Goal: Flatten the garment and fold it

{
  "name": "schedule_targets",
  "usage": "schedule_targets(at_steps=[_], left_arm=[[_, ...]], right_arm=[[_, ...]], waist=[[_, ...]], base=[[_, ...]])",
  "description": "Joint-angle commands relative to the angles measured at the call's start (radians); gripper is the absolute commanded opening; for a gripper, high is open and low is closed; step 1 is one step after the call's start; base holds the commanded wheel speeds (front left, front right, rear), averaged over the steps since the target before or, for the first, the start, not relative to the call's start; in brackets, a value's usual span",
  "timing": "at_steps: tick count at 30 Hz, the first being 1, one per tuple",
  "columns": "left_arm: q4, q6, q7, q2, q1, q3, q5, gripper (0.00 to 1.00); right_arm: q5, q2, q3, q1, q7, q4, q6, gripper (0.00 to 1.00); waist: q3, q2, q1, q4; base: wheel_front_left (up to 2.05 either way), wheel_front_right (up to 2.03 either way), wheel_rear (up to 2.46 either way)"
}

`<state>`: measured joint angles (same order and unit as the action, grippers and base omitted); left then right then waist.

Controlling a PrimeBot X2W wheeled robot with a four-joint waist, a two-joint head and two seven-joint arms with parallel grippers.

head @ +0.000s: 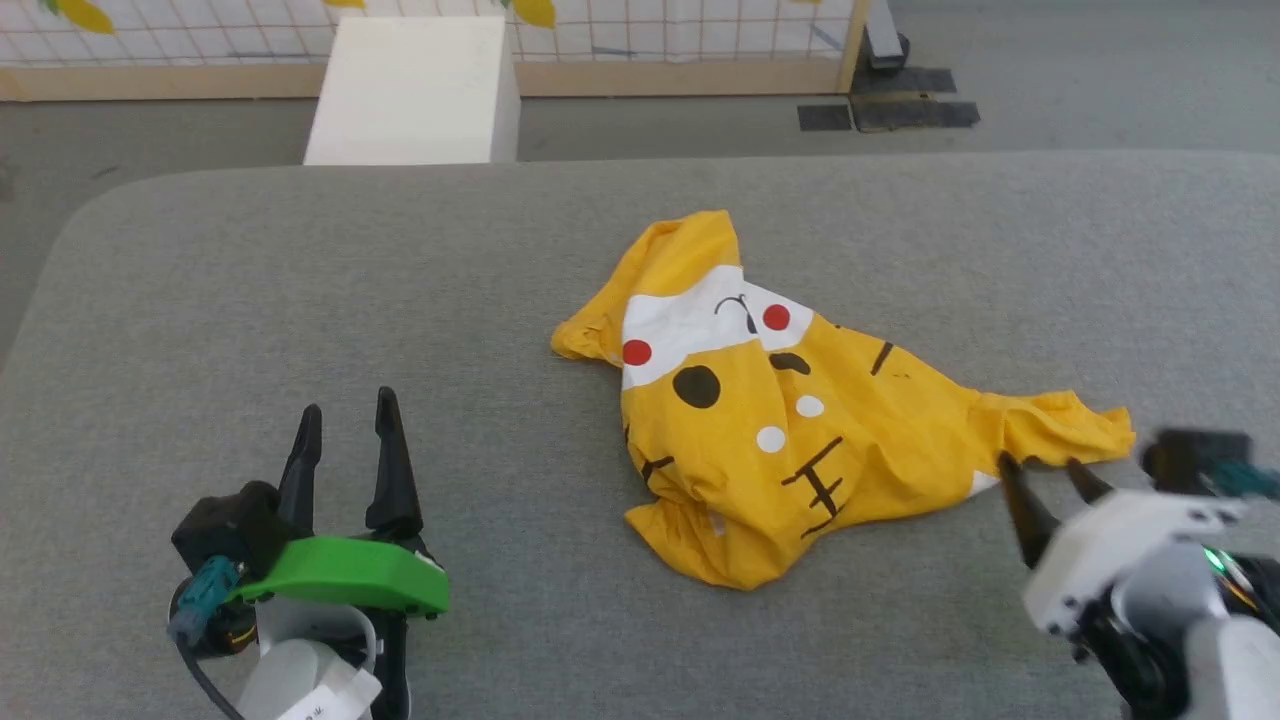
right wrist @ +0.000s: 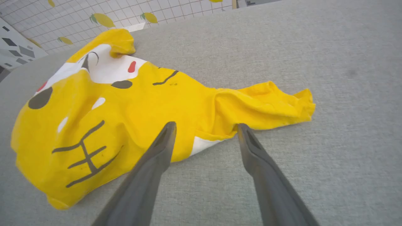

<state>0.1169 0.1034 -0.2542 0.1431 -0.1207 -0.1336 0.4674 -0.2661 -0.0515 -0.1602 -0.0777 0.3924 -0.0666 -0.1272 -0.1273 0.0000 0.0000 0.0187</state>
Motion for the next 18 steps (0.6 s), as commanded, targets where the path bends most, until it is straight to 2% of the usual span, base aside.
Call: schedule_targets(at_steps=[1, 6, 10, 14, 18], left_arm=[[-0.019, 0.009, -0.006, -0.004, 0.016, 0.003, 0.000, 1.00], [-0.054, 0.027, -0.001, -0.011, 0.047, -0.005, -0.007, 1.00], [-0.059, 0.028, 0.004, -0.010, 0.042, -0.013, -0.009, 1.00], [-0.065, 0.030, 0.015, -0.010, 0.037, -0.023, -0.011, 1.00], [-0.063, 0.031, 0.022, -0.010, 0.039, -0.027, -0.006, 1.00]], right_arm=[[0.017, 0.001, 0.027, -0.056, 0.035, -0.021, -0.003, 1.00], [0.130, -0.007, 0.095, -0.221, 0.167, -0.174, -0.003, 1.00], [0.213, -0.039, 0.119, -0.313, 0.236, -0.312, -0.003, 1.00], [0.239, -0.066, 0.146, -0.341, 0.316, -0.434, -0.003, 1.00], [0.191, -0.075, 0.203, -0.340, 0.363, -0.502, -0.003, 1.00]], waist=[[0.008, 0.0000, 0.0000, 0.014], [-0.025, 0.0000, 0.0000, 0.011], [-0.043, 0.0000, 0.0000, 0.029], [-0.052, 0.0000, 0.0000, 0.048], [-0.056, 0.0000, 0.0000, 0.056]], base=[[0.00, 0.00, 0.00], [0.00, 0.00, 0.00], [0.00, 0.00, 0.00], [0.00, 0.00, 0.00], [0.00, 0.00, 0.00]])
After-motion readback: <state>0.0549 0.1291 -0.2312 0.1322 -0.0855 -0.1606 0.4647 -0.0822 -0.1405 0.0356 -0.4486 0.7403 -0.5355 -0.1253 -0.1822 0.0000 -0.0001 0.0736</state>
